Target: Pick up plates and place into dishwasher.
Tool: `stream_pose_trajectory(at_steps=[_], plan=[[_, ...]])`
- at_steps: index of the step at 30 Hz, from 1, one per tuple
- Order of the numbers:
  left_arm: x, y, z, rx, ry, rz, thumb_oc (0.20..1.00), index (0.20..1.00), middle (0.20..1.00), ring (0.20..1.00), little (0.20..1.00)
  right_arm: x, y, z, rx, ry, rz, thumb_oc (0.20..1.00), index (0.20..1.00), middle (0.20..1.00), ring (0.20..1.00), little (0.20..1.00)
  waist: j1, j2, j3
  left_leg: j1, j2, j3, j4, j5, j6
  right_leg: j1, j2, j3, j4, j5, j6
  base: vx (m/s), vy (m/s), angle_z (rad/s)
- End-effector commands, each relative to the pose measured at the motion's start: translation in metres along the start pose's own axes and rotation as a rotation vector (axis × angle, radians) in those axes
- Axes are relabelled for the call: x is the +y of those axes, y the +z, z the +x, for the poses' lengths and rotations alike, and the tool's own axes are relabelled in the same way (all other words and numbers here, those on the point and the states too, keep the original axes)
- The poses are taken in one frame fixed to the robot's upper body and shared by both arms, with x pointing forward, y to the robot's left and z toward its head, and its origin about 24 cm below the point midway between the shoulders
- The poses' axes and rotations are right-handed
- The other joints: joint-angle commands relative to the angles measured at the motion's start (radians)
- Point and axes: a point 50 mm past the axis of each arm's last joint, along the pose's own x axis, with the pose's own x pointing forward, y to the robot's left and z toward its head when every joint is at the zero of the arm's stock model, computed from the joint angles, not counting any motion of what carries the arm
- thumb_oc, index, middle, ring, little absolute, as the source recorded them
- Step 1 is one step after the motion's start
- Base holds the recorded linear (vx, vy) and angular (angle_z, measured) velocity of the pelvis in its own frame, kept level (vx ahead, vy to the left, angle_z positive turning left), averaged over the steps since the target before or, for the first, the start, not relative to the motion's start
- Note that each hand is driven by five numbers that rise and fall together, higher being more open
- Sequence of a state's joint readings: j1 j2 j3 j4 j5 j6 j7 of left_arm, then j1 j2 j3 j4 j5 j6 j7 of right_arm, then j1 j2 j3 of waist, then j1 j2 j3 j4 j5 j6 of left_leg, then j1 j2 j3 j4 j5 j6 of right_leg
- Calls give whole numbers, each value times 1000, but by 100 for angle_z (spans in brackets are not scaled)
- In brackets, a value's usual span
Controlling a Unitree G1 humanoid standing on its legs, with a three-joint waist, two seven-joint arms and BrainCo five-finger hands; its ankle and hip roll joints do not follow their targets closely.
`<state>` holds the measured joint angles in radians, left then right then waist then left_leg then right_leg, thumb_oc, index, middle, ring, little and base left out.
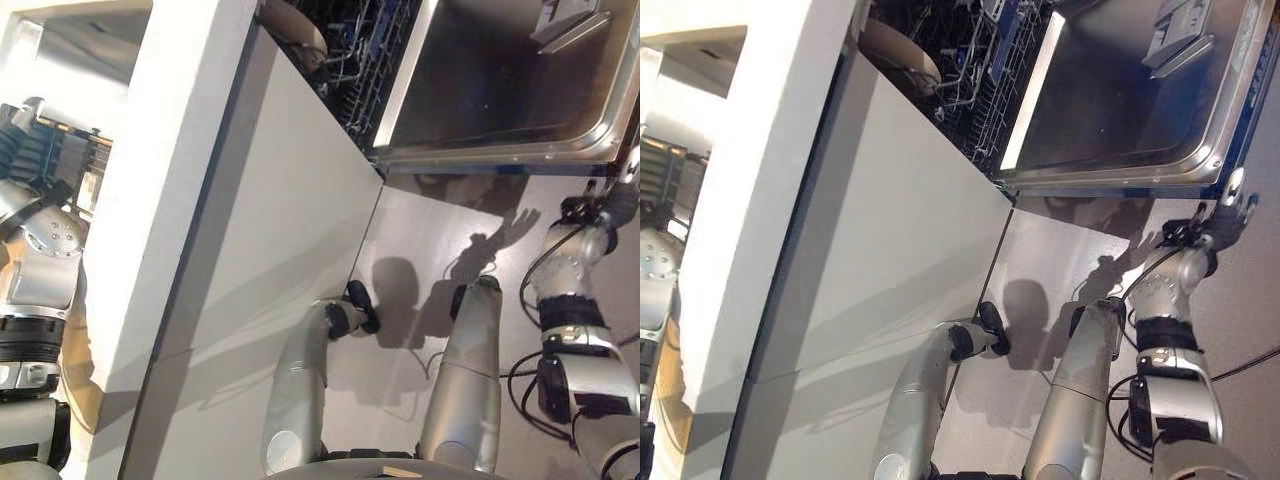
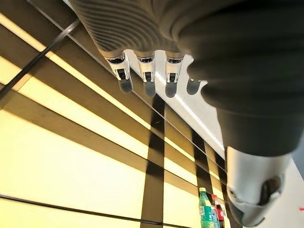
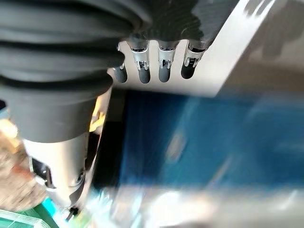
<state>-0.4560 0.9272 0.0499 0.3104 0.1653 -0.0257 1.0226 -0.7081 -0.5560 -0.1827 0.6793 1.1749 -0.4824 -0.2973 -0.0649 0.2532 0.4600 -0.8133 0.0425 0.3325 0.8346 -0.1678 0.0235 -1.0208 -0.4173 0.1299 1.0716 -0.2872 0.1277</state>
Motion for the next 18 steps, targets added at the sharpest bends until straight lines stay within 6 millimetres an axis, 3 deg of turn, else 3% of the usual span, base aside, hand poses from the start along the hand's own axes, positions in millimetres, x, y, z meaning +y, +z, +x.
stream_pose_trajectory(at_steps=[1,5,8,16,18], plan=[[-46,68,-116,88,-284,-433,1000,1000,1000,1000,1000,78,29,6,-77,407,34,1000,1000,1000,1000,1000,-46,154,60,-30,20,-88,85,-108,-59,-12,22,-8,116,-93,-91,-24,-46,4],[-42,66,-103,71,-271,-432,1000,1000,1000,1000,1000,118,20,-20,-30,754,-91,1000,1000,1000,1000,1000,-37,135,60,-57,28,-96,70,-88,-63,-35,27,-16,118,-86,-87,-35,-67,-1],[-41,64,-94,60,-261,-423,1000,1000,1000,1000,1000,135,12,-44,18,939,-152,1000,1000,1000,1000,1000,-35,113,60,-59,32,-102,51,-71,-67,-31,30,-32,107,-77,-83,-48,-83,-4],[-41,66,-80,38,-261,-431,1000,1000,1000,1000,1000,155,-9,-85,112,1186,-284,1000,1000,1000,1000,1000,-16,70,60,-2,33,-129,-24,-35,-74,48,49,-82,44,-57,-75,-28,-54,-2],[-40,67,-76,38,-258,-437,1000,1000,1000,1000,1000,158,-14,-99,125,1246,-298,1000,1000,1000,1000,1000,-6,57,60,24,31,-132,-81,10,-68,83,54,-110,-12,-15,-84,-57,-34,1]])
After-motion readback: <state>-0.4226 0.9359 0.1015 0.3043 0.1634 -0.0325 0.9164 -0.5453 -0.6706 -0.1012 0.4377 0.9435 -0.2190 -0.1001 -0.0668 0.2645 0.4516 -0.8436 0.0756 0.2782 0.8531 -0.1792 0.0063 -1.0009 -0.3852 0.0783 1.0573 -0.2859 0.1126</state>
